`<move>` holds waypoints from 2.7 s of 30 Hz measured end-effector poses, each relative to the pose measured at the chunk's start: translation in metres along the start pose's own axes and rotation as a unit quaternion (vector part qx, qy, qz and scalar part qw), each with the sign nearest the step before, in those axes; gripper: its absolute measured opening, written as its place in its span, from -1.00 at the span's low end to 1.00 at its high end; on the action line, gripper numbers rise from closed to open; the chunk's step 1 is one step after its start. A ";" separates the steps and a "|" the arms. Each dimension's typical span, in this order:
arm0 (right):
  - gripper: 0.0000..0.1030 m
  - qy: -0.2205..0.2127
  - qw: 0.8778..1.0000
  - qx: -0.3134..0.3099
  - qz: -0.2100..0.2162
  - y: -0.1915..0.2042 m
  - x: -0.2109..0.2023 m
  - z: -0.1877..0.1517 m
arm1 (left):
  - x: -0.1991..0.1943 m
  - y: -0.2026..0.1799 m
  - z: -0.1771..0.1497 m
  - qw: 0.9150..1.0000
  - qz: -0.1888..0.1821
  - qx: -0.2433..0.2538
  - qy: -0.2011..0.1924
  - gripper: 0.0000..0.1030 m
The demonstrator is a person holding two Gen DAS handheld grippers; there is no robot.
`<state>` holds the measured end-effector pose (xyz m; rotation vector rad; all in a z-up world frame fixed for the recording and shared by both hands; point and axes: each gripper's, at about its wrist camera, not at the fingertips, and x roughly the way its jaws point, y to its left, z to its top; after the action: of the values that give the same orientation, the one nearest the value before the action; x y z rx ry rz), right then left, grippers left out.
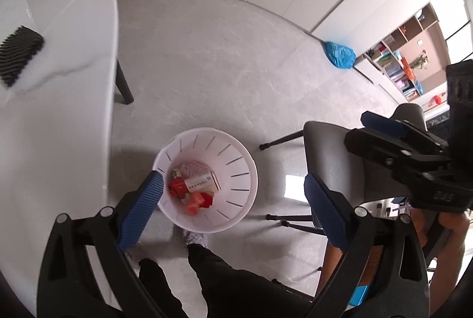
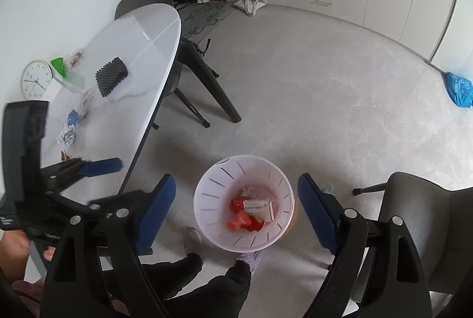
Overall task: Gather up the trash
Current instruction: 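Move both open tools back over the table toward the brown paper, then grasp the brown paper with the left tool while the right tool grasps the crumpled white paper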
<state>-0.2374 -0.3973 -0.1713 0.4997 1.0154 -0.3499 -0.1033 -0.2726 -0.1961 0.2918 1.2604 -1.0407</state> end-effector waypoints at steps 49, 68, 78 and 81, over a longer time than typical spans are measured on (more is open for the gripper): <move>0.87 0.007 0.985 -0.153 0.080 0.305 0.051 0.035 | -0.100 0.338 -0.117 0.951 0.246 -0.176 -0.060 0.21; 0.70 0.089 0.952 -0.260 0.137 0.461 0.189 0.041 | -0.158 0.353 -0.134 0.944 0.227 -0.211 -0.111 -0.48; -0.22 0.127 0.956 -0.243 0.108 0.490 0.241 0.035 | -0.193 0.352 -0.146 0.940 0.231 -0.214 -0.133 -0.48; -0.23 0.119 0.957 -0.240 0.115 0.482 0.232 0.035 | -0.200 0.347 -0.146 0.940 0.227 -0.215 -0.139 -0.48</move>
<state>0.1414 -0.0253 -0.2456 0.2161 1.2143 0.1722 0.0822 0.1113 -0.1894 0.0841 1.0617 -0.3788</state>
